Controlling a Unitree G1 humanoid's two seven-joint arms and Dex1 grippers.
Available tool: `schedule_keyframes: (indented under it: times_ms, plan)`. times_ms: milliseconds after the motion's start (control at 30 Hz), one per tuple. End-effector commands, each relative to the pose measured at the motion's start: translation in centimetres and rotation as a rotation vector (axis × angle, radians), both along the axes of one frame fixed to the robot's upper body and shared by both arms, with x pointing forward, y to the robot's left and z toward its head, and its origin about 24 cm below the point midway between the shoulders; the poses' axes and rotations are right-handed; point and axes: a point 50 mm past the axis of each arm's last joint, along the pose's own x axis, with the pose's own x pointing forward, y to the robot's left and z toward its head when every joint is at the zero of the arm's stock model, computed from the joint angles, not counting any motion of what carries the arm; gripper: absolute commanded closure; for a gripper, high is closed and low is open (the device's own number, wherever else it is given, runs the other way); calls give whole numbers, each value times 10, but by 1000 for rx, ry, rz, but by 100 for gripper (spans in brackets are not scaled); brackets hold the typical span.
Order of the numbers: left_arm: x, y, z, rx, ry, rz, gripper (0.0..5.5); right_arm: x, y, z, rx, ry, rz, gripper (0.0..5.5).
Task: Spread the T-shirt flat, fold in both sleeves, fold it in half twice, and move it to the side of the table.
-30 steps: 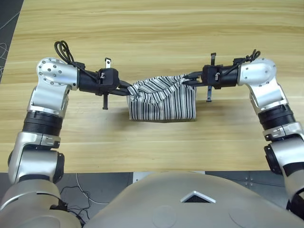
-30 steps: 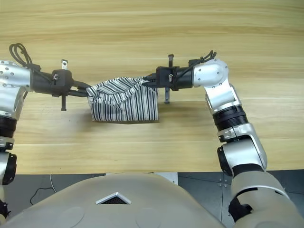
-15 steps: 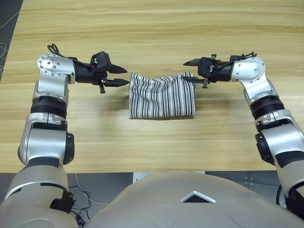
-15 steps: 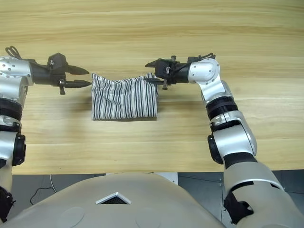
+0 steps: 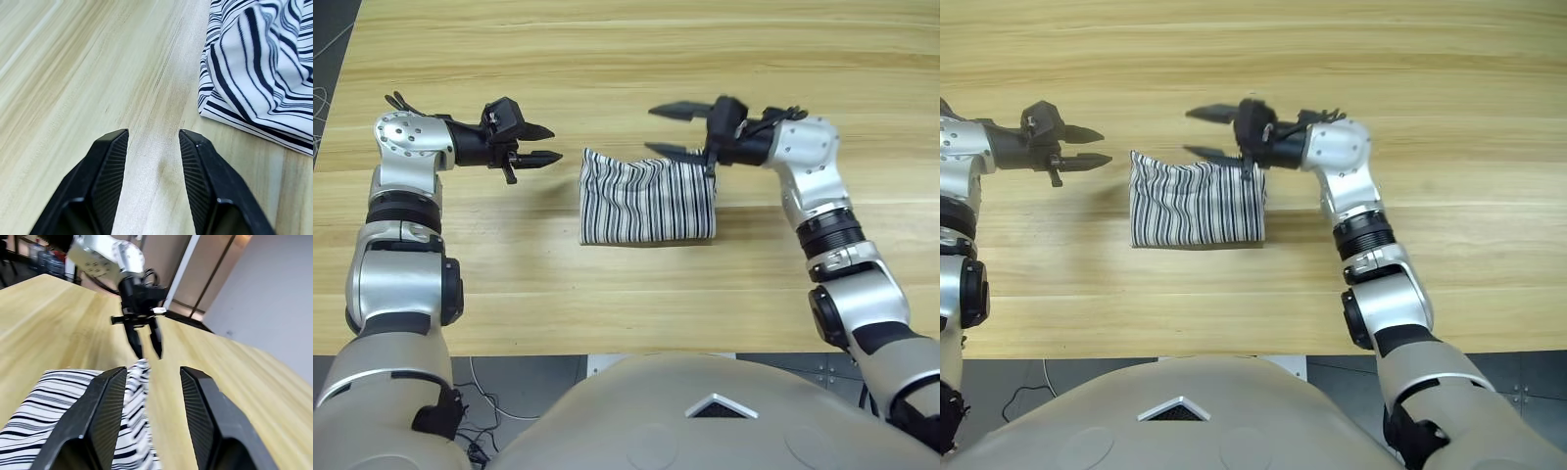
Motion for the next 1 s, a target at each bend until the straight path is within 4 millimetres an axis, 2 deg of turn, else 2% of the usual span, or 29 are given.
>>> schedule_keyframes:
  times_ms: [33,133,200,300,433,500,567,600,633,667,733,800,867,900,967,1000]
  plan:
    - [1,-1,0,9,-18,3,358,-3,11,-16,-47,31,5,349]
    - [1,-3,-1,2,-25,-8,358,-5,20,-39,-159,61,-18,349]
    - [0,-5,-1,-2,-38,-25,358,-2,17,-61,-317,70,-93,349]
    - [-2,-6,2,-16,-70,-54,358,8,-1,-80,-530,40,-236,349]
    - [-4,-9,4,-71,-109,-73,358,22,-55,-85,-797,-112,-388,349]
    - [-6,-6,5,-140,-151,-19,358,28,-109,-79,-904,-143,-527,349]
    - [1,-5,6,-211,-207,100,358,23,-171,-69,-973,-105,-714,349]
    - [7,-7,8,-260,-243,184,358,17,-203,-63,-999,-67,-829,349]
    - [17,-10,10,-326,-283,296,358,5,-243,-56,-1035,-10,-997,349]
    - [24,-15,12,-376,-308,385,358,-8,-274,-49,-1065,35,-1130,349]
    - [40,-27,19,-441,-378,533,358,-37,-319,-41,-1121,120,-1342,349]
    - [53,-43,31,-530,-446,618,358,-57,-340,-40,-1128,183,-1473,349]
    - [67,-68,43,-602,-525,728,358,-70,-361,-30,-1202,66,-1668,349]
    - [72,-80,47,-599,-575,781,358,-60,-365,-9,-1184,-151,-1787,349]
    - [76,-92,49,-566,-653,911,358,-22,-345,47,-934,-753,-1921,349]
    - [76,-100,47,-521,-701,917,358,-8,-319,72,-754,-1089,-1902,349]
